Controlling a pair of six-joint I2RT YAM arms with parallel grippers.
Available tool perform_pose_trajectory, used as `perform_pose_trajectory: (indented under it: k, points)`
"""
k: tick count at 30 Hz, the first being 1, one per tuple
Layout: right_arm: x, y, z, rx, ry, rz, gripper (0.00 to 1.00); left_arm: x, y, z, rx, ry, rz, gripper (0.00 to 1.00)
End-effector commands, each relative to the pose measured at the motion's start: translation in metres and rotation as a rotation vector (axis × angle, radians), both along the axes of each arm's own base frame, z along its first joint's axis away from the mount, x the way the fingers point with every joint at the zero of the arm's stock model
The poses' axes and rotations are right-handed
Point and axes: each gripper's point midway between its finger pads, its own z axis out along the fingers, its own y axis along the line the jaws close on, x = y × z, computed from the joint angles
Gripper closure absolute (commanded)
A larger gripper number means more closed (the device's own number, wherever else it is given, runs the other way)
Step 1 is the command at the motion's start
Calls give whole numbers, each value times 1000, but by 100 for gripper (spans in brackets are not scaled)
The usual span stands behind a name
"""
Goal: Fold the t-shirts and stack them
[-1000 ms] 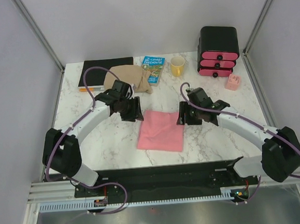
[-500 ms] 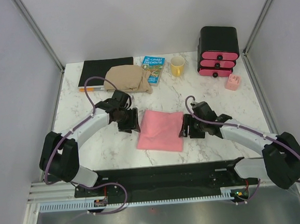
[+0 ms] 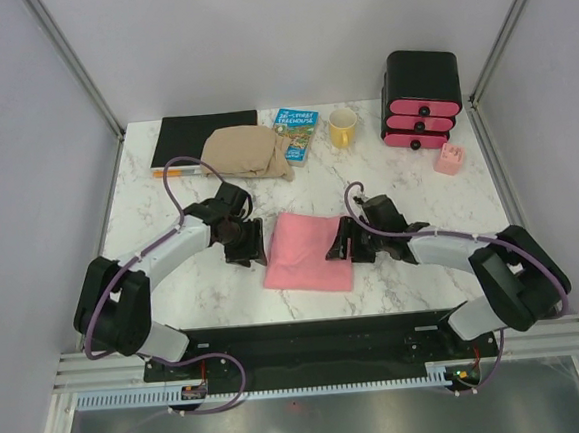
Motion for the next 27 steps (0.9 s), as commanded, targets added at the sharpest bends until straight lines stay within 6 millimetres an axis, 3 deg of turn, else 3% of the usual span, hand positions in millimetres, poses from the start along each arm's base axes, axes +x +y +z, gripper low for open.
perform_pose_trajectory:
  k: [1, 4, 5, 8, 12, 16, 19, 27]
  points:
    - [-11, -1, -33, -13, 58, 19, 35, 3, 1, 7, -6, -39, 9, 46]
    - [-11, -1, -39, -12, 69, 13, 49, 2, 2, 7, -1, -38, 11, 46]
    - [-11, -1, -39, -15, 70, 11, 63, 2, 2, 7, 0, -41, 10, 46]
    - [-8, -6, -39, -49, 60, 4, 88, 1, 3, 7, 0, -38, 9, 46]
    - [-2, -14, -42, -131, 73, -9, 100, 2, 3, 5, 7, -33, 11, 46]
    - [13, -22, -28, -221, 53, -16, 100, 3, 4, 5, 13, -37, 6, 47]
    - [32, -26, 2, -271, -7, -37, 100, 4, 4, 5, 17, -40, 4, 47]
    - [39, -49, 25, -431, 3, -59, 100, 6, 4, 1, 27, -32, -9, 48]
